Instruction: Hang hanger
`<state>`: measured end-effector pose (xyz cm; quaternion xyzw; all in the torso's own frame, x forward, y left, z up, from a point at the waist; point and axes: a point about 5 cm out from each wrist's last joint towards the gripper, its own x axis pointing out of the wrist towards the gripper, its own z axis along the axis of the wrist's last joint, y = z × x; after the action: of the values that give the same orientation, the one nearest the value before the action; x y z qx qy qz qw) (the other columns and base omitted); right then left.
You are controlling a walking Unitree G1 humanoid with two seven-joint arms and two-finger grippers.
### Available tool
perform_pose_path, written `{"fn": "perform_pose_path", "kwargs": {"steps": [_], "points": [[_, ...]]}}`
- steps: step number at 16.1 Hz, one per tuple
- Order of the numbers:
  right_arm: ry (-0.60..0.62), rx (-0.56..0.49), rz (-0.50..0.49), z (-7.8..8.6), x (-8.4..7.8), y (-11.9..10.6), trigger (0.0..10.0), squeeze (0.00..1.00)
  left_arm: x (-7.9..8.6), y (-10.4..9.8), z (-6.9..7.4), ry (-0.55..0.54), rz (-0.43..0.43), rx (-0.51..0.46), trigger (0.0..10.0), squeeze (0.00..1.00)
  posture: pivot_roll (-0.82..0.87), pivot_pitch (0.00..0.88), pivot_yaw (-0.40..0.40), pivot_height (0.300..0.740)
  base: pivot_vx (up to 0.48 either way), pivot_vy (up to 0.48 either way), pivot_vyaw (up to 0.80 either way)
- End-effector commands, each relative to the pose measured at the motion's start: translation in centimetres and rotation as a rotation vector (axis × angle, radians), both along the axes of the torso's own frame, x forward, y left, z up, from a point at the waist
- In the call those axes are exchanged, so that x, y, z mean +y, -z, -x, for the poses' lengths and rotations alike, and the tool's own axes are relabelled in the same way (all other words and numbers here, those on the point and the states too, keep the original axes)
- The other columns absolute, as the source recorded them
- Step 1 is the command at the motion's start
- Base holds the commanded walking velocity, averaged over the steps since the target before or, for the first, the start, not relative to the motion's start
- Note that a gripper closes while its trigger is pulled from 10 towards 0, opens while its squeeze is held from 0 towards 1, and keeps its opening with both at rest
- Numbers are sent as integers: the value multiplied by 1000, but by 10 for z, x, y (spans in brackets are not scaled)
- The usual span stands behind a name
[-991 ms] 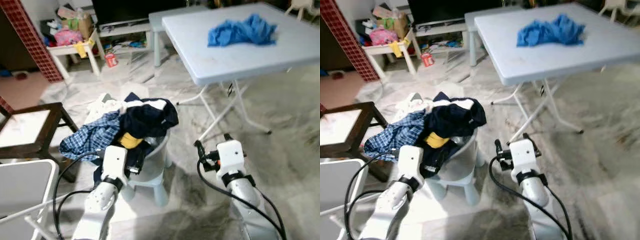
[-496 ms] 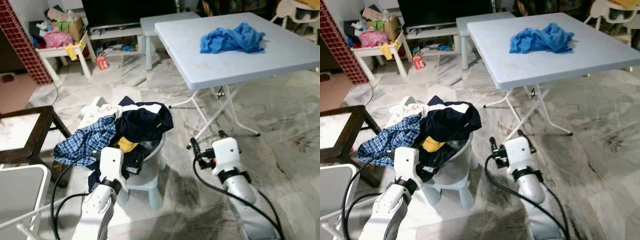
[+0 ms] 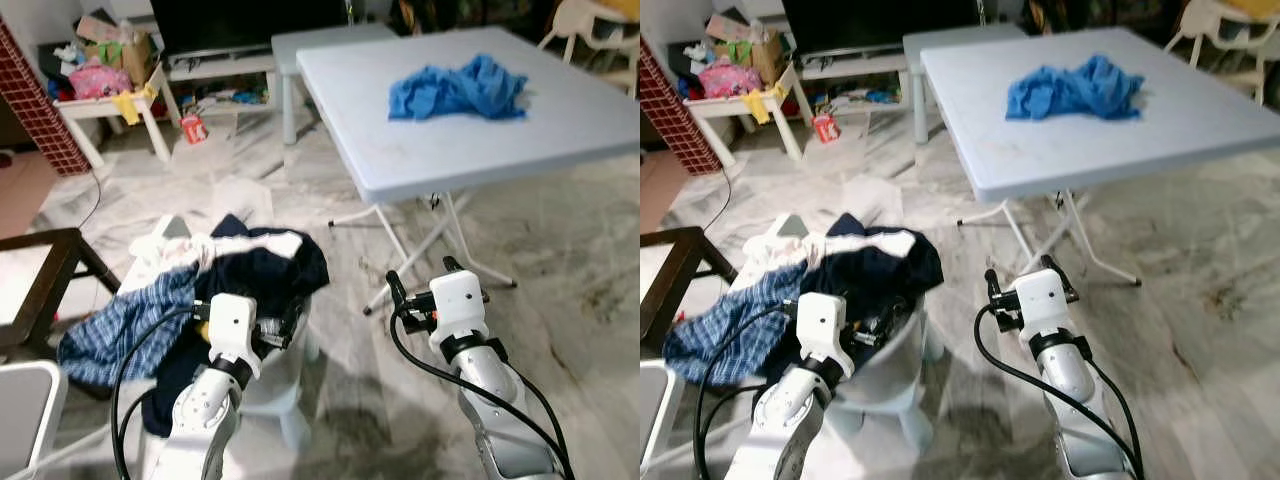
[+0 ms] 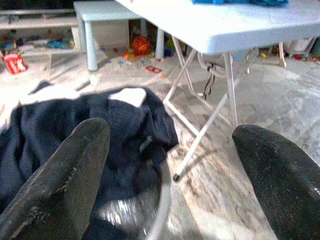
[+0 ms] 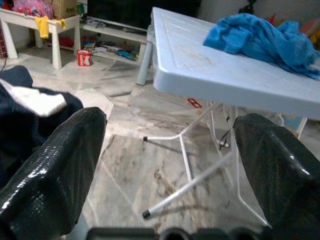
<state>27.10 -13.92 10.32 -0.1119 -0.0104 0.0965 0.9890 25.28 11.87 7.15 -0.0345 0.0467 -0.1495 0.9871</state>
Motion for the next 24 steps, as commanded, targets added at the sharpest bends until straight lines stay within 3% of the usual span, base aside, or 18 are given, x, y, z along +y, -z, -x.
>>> {"fn": "perform_pose_path", "kwargs": {"steps": [1,14,19,24], "points": [[-28,-3,-12,1,9,-1,10000,0,10,1,1,-25,-29,2,10000,0,-83,38,59,740,255,0,0],[-46,-7,-17,4,12,-2,10000,0,30,17,-11,-109,-179,63,10000,0,-95,43,66,740,0,0,0],[-76,13,-6,13,9,-3,10000,0,24,27,-34,-85,-191,101,10000,0,-142,81,47,740,0,0,0],[-121,36,21,31,3,-10,10000,0,23,43,-56,-105,-277,214,10000,0,-249,127,53,740,0,0,0]]}}
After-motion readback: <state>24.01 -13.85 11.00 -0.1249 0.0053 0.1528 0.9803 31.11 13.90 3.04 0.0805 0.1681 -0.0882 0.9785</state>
